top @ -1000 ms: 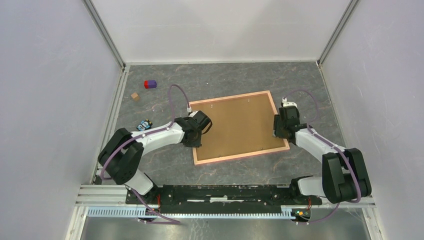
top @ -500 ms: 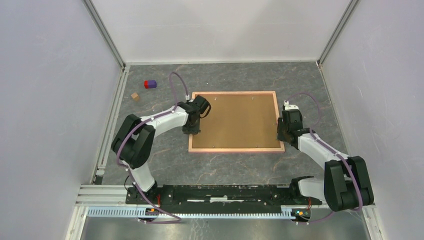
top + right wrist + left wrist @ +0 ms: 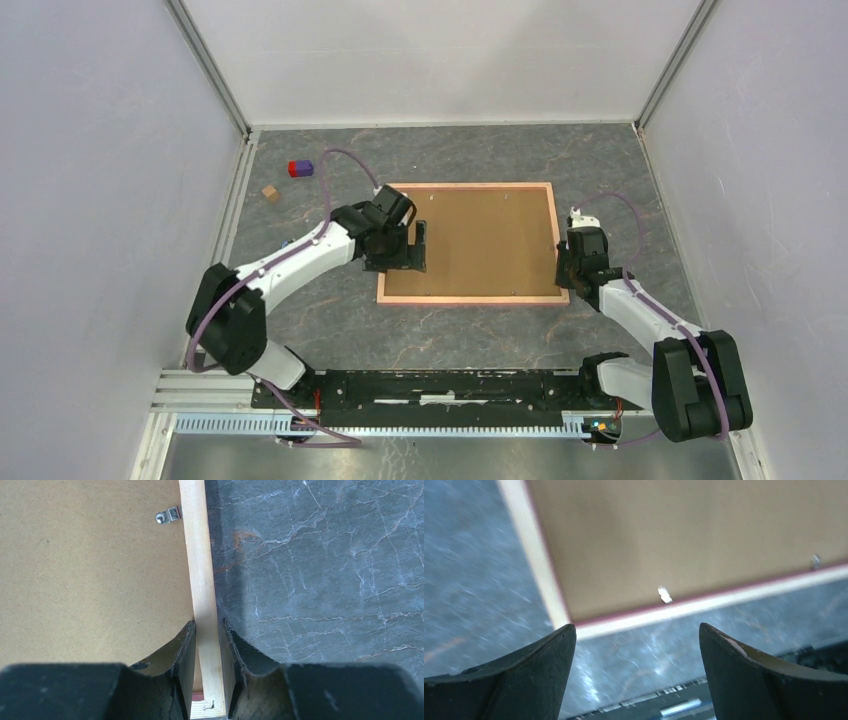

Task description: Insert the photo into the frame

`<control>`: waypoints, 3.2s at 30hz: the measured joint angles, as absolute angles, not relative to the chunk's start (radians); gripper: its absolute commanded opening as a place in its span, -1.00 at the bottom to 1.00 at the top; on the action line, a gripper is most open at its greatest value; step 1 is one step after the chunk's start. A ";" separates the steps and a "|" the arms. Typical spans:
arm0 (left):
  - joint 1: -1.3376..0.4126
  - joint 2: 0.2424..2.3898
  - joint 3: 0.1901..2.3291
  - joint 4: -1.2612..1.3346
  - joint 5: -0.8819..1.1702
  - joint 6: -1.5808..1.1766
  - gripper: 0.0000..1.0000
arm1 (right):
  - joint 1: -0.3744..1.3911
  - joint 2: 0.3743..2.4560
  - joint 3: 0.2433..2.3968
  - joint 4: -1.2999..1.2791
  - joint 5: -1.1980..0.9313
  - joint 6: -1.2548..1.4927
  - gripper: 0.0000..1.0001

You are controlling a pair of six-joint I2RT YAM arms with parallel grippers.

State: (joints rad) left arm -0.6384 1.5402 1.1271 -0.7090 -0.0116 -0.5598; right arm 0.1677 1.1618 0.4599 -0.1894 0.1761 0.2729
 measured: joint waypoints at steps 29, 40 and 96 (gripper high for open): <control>-1.031 1.691 0.943 -0.347 0.032 -1.995 0.39 | 0.145 1.030 0.384 -0.220 0.174 0.345 -0.78; -0.943 1.758 0.977 -0.364 -0.021 -2.047 -0.13 | 0.135 0.973 0.359 -0.245 0.135 0.372 -0.85; -0.680 1.685 1.000 -0.468 -0.101 -0.626 -0.96 | 0.138 1.206 0.589 -0.357 0.035 0.159 0.25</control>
